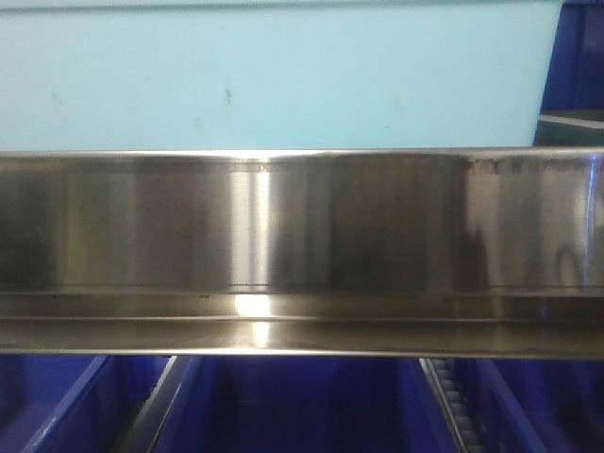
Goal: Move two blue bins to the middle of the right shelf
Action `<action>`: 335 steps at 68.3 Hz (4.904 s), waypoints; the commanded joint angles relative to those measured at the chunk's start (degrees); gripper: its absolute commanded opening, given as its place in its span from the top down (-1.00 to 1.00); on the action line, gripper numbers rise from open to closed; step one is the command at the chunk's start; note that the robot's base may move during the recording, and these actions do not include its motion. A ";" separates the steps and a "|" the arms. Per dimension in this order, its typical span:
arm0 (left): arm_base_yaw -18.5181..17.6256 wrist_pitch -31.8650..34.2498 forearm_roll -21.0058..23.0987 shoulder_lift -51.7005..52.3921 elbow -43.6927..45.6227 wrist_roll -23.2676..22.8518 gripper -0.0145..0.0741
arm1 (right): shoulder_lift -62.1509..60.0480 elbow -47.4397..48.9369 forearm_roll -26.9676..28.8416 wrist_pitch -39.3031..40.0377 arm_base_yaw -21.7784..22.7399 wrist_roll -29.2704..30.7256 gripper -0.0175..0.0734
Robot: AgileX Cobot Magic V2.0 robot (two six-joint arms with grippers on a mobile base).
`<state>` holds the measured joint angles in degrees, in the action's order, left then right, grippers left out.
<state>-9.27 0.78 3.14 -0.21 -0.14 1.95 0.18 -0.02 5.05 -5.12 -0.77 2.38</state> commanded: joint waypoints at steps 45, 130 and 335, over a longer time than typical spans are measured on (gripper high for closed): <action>0.01 2.44 0.21 0.21 0.14 0.04 0.92 | -0.18 0.02 0.16 5.65 -0.09 0.34 0.97; -6.22 -21.20 -0.65 -35.24 46.34 0.04 -0.70 | 32.47 43.54 0.16 -11.12 -2.41 -0.37 -0.64; -11.47 -70.74 8.10 -85.90 114.80 -5.64 0.92 | 88.90 117.50 -6.54 -64.84 -23.95 -16.37 0.95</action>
<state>-20.83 -70.19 7.44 -87.21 111.89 -4.51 89.92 115.79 -1.10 -71.67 -24.77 -14.68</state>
